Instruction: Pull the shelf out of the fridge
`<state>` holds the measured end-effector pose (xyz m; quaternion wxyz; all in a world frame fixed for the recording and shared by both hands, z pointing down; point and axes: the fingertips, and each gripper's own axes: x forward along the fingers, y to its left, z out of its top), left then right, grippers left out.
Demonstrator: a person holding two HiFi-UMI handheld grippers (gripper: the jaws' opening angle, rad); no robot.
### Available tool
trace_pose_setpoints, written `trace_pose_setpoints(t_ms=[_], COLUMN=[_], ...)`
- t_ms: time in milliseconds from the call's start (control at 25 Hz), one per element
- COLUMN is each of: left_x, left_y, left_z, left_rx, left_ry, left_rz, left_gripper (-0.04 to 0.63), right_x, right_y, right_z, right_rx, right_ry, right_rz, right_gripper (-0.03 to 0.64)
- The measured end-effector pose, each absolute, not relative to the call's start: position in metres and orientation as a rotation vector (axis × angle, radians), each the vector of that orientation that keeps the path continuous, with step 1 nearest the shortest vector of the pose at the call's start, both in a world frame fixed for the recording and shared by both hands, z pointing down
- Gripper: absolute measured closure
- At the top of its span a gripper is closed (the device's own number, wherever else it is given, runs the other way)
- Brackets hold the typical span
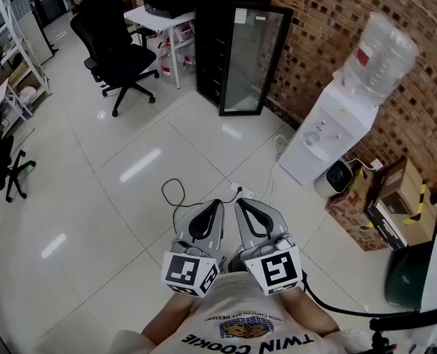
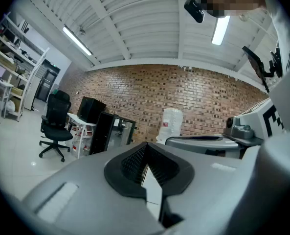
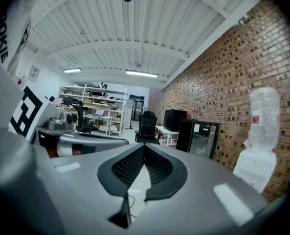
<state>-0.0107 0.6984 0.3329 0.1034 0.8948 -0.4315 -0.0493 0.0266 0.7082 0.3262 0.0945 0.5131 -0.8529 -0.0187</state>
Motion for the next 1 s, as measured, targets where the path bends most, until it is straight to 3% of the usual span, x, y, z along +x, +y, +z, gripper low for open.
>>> trace_pose_setpoints(t_ms=[1000], left_x=[-0.006], left_y=[0.563], left_z=[0.334], left_rx=[2.618], left_ry=[-1.356], left_rz=[-0.07], left_gripper=[0.595], right_x=[0.027], right_y=[0.572], right_z=[0.329], right_rx=[1.46], right_ry=[-2.611], right_rz=[-0.013], right_gripper=[0.612])
